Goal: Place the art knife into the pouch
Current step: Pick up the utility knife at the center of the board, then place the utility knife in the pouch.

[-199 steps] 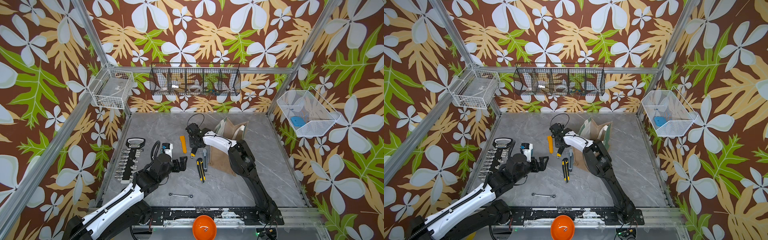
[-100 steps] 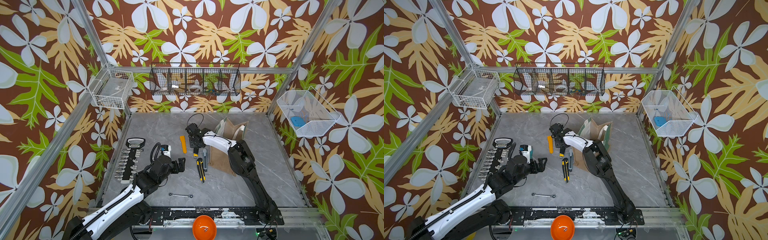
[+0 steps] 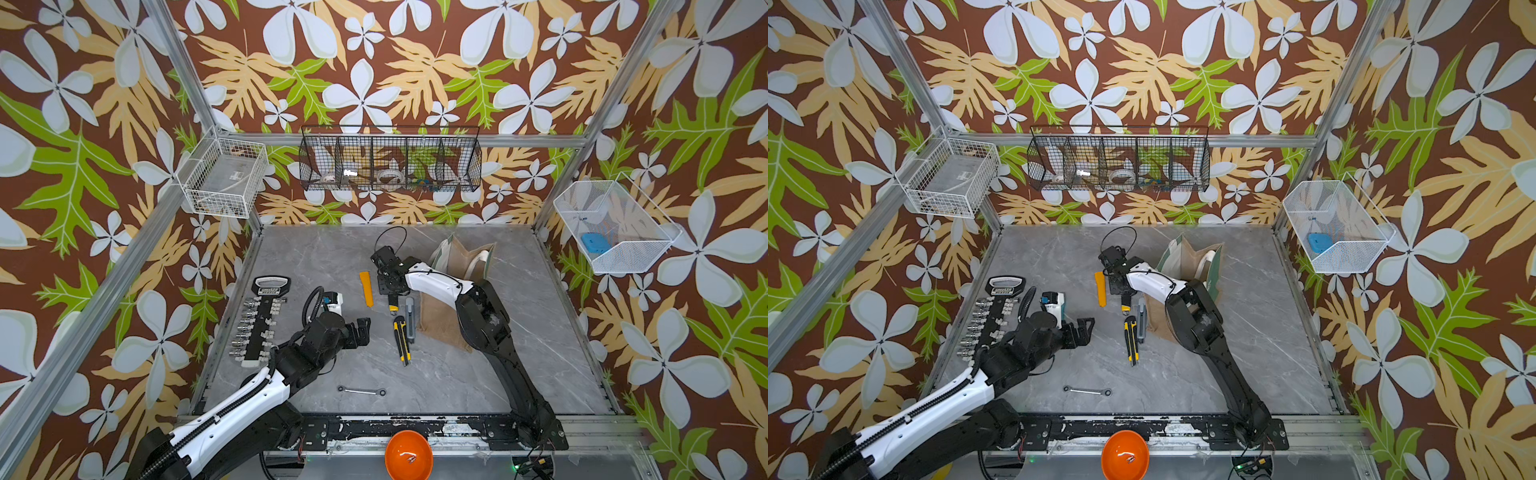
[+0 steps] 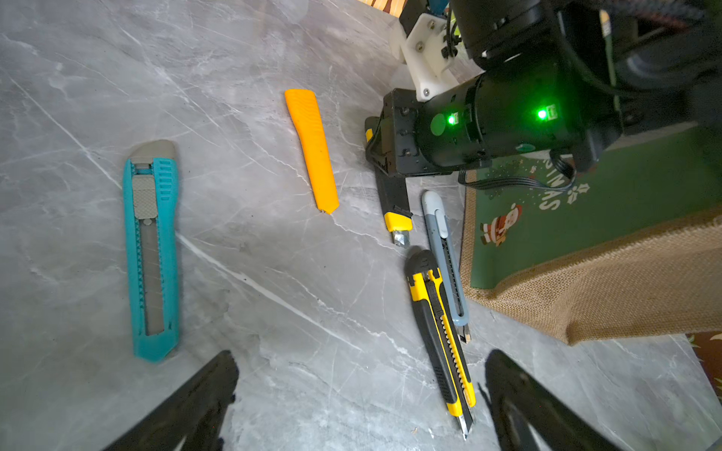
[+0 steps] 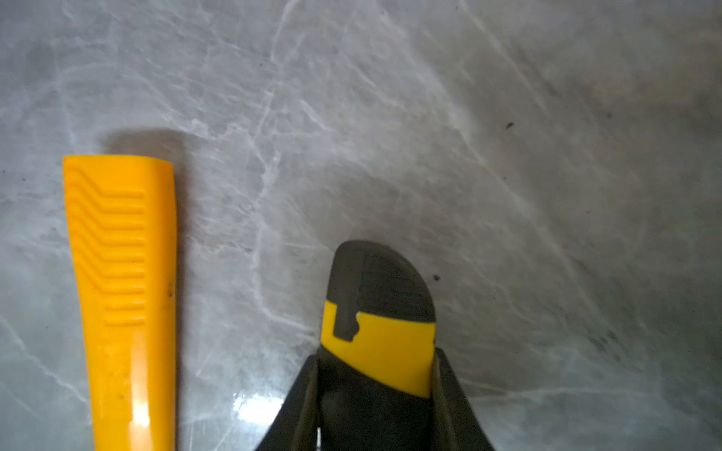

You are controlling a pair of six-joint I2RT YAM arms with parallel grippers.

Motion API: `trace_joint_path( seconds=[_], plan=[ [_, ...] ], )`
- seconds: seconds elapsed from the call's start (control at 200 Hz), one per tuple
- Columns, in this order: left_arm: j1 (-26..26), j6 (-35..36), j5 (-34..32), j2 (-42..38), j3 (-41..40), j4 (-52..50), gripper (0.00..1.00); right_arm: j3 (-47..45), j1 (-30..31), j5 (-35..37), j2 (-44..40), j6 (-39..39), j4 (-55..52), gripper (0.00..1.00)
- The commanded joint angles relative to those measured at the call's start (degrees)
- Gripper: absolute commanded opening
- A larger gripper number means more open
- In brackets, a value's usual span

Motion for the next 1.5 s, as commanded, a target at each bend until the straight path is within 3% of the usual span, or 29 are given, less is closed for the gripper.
trace_joint_path(
  seconds=[0.0,0.385,0.886,1.496],
  plan=[
    [0.1,-0.5,-0.2,-1.0,-0.7,1.9,1.0,-0.9,0.0,-2.8,-0.4,1.4,-0.6,0.29],
    [0.1,1.9,-7.3,-5.4,2.2,-2.1,1.0,-4.5,0.1,-4.3,-4.0,2.6,2.4,0.22],
    [0.1,1.2,-7.7,-9.9,1.6,-4.5,1.0,-5.0,0.7,-3.8,-7.8,1.7,3.9,0.15],
    [0.1,0.2,-6.6,-10.2,2.0,-2.7,1.0,4.4,1.5,-0.6,-15.6,-2.9,-0.2,0.16]
  ],
)
